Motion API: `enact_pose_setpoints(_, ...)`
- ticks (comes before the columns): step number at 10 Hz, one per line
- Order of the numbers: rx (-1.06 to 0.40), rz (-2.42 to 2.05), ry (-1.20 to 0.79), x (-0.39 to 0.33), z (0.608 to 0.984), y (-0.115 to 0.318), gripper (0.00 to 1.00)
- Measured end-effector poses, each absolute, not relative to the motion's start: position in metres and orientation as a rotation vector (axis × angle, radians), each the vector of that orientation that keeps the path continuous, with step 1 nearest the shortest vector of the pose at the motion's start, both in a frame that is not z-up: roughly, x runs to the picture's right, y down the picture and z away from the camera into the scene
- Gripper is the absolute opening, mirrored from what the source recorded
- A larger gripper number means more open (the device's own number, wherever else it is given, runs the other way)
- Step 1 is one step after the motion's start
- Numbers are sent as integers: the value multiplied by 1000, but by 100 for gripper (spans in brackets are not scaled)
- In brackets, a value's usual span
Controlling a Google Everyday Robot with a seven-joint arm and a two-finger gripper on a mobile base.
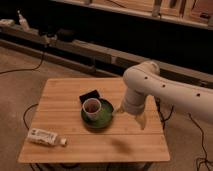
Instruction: Move the arm in a circular motion
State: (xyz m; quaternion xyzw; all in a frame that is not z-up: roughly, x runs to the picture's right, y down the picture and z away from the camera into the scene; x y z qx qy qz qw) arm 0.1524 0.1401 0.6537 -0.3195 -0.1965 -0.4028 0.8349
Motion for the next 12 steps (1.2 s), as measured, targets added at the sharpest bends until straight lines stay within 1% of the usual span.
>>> enact_pose_setpoints(2,-643,-703,-309,216,659,116,80)
enact_pose_setpoints(4,-588,-555,-248,264,681,84,80)
enact_pose_setpoints(5,-570,-494,-227,283,697,68,80)
enact_pose_setpoints(7,-594,-418,-187,299,741,43,80)
enact_pose_setpoints(9,-622,-428,-143,287,777,22,80)
enact_pose_setpoints(10,-624,-470,-120,263,798,8,80)
enact_pose_setpoints(12,-613,-568,-103,212,818,-8,80)
